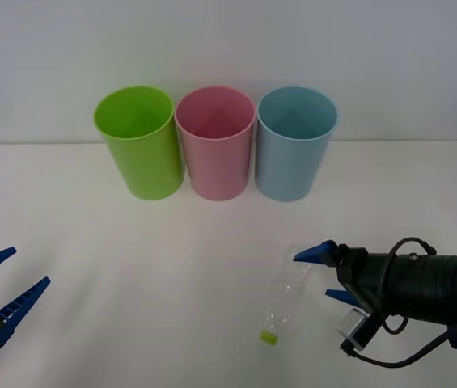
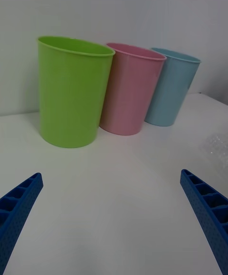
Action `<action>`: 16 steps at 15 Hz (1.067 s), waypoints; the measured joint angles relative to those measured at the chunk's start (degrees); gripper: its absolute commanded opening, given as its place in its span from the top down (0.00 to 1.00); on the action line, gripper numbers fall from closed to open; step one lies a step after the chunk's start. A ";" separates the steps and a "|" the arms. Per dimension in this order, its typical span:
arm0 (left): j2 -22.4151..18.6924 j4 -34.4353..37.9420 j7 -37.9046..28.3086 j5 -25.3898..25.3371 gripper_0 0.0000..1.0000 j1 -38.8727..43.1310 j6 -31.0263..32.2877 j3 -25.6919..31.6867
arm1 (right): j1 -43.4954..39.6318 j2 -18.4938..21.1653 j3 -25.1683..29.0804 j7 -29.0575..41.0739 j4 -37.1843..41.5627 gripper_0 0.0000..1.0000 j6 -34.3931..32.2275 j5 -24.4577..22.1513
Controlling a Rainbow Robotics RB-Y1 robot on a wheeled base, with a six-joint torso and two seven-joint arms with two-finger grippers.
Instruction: Put cans in the blue bin and PET bottles in the pink bin and trash in the green bin.
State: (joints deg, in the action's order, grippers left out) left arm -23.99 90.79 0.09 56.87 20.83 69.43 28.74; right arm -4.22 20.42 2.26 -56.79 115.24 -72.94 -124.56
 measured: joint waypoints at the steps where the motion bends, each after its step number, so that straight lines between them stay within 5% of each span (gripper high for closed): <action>1: 0.00 0.00 0.00 0.00 0.00 0.00 0.00 0.00 | -0.05 0.04 -0.75 -0.04 0.00 0.00 0.58 -1.06; 16: 0.00 0.00 0.00 0.00 0.00 0.00 0.00 0.00 | 1.49 -2.60 -9.32 0.16 -5.84 0.00 8.71 -11.03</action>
State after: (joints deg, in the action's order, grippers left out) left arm -23.99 90.79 0.09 56.87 20.83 69.43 28.74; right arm -2.73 17.82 -7.05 -56.63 109.40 -64.23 -135.59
